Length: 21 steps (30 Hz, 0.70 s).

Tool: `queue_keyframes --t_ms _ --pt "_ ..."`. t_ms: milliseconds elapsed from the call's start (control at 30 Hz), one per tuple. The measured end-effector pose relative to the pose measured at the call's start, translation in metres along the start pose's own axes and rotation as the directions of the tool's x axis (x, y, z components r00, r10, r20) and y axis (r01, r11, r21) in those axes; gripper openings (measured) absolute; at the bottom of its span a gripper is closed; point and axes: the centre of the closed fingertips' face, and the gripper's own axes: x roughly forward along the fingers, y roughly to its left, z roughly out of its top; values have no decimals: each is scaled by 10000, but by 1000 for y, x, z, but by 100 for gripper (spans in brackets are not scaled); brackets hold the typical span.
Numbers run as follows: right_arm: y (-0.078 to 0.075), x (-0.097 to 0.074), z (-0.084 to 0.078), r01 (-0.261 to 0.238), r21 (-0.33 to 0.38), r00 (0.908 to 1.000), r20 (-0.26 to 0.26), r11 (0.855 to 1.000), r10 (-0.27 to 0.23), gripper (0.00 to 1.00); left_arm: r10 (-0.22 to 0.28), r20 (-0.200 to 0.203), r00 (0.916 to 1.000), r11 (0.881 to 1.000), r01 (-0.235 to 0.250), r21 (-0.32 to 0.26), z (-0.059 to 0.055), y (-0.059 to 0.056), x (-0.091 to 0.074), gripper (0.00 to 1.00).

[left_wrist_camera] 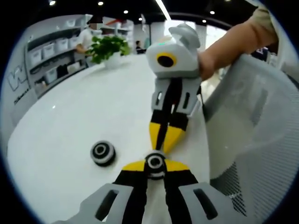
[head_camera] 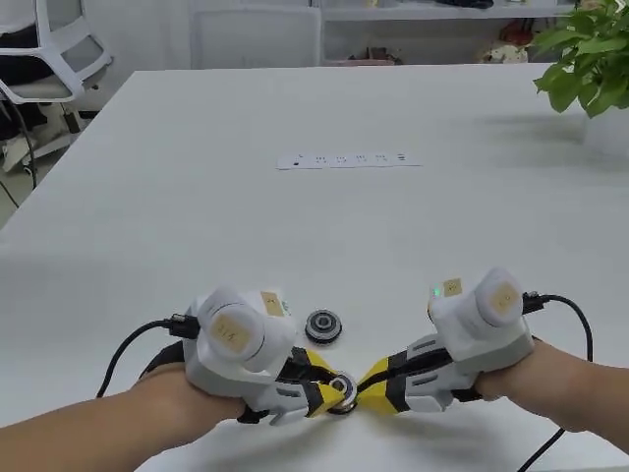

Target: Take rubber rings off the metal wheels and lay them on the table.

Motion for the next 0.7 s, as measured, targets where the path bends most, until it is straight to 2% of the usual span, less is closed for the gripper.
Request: queue_keyframes --t_ms 133,400,500,700 --pt "2 1 0 108 -150 9998 -149 9998 -110 3 53 -33 10000 10000 -53 46 0 0 0 13" --pt "1 -1 -1 204 972 9998 -72 9951 -198 0 112 -95 9999 9998 -110 142 0 0 0 13" --pt "1 -2 1 148 1759 9997 140 9843 -175 0 161 -178 9997 9993 -155 328 0 -1 1 13" --pt "-1 -8 2 46 2460 9982 573 9693 -193 0 186 -214 9996 9991 -177 386 0 0 1 13"
